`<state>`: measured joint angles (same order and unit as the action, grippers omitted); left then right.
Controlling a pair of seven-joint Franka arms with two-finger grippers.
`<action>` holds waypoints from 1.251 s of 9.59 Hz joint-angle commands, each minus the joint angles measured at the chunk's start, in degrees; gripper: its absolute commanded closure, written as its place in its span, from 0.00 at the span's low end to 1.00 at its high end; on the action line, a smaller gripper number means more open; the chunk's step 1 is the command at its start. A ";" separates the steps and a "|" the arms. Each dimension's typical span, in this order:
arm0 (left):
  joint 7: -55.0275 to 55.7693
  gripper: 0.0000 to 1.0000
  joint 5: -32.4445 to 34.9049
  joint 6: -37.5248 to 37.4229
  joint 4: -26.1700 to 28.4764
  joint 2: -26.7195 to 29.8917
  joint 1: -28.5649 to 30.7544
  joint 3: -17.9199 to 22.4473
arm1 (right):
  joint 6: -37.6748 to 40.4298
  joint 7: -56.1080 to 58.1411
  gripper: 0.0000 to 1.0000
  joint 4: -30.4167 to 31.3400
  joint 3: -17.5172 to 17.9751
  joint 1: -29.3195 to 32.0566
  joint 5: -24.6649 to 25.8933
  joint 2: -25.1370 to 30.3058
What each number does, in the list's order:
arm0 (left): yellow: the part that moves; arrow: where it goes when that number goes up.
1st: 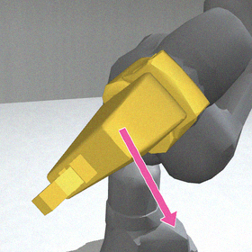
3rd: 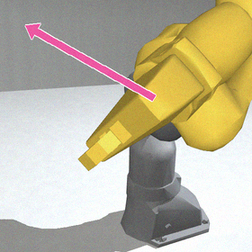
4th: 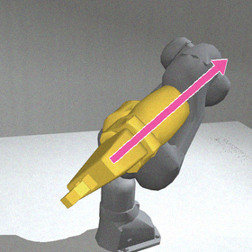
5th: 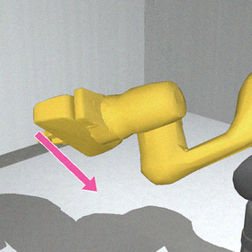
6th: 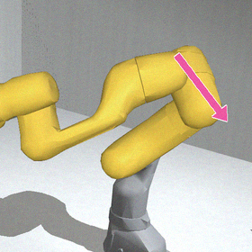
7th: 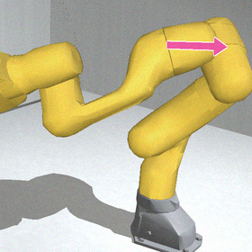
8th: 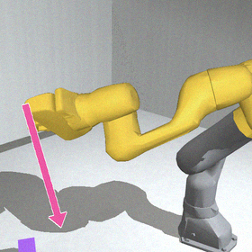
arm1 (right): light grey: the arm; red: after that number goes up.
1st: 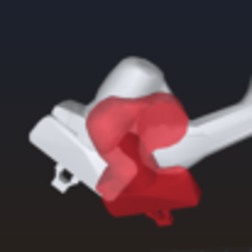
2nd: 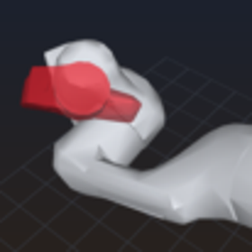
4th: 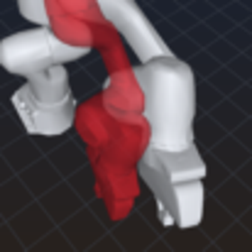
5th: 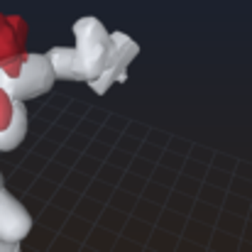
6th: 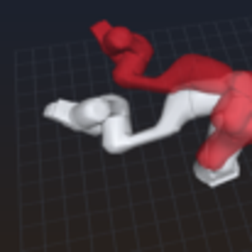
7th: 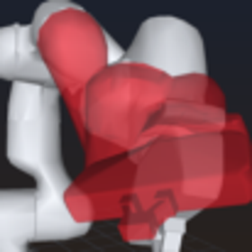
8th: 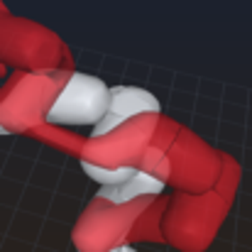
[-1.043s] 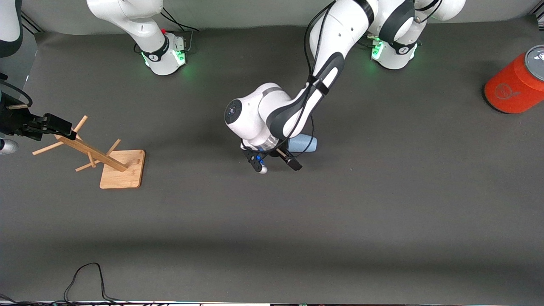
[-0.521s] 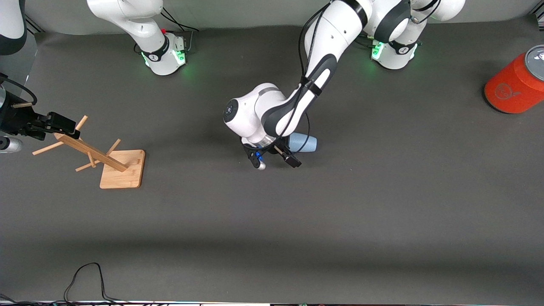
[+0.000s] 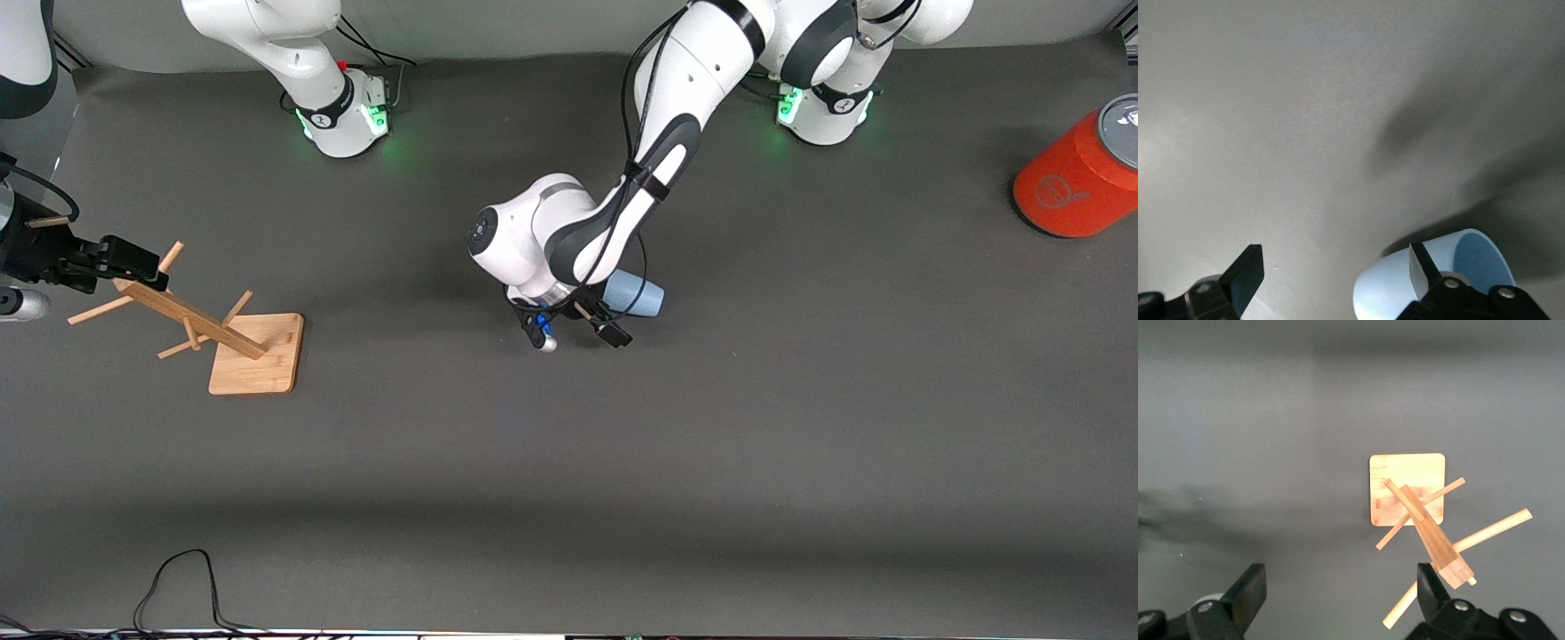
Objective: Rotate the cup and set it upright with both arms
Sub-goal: 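Grasp the lying blue cup with the left gripper, then lift and rotate the cup with the left gripper, opening facing up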
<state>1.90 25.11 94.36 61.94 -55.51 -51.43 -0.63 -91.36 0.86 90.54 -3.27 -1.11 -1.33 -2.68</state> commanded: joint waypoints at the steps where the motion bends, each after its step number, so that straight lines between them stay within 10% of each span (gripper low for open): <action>1: -1.64 0.02 -1.71 -4.17 -2.95 1.28 0.62 0.28 | -0.49 1.08 0.00 -0.36 0.20 0.50 -0.34 0.75; 12: 7.68 0.03 -4.72 -5.24 4.15 0.93 -3.51 0.02 | -0.75 1.16 0.00 -0.10 0.37 0.41 0.27 0.49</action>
<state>8.64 20.27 88.65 65.00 -54.90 -54.17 -1.20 -91.49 0.86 90.22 -3.25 -1.08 -1.32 -2.60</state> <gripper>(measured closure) 0.026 0.000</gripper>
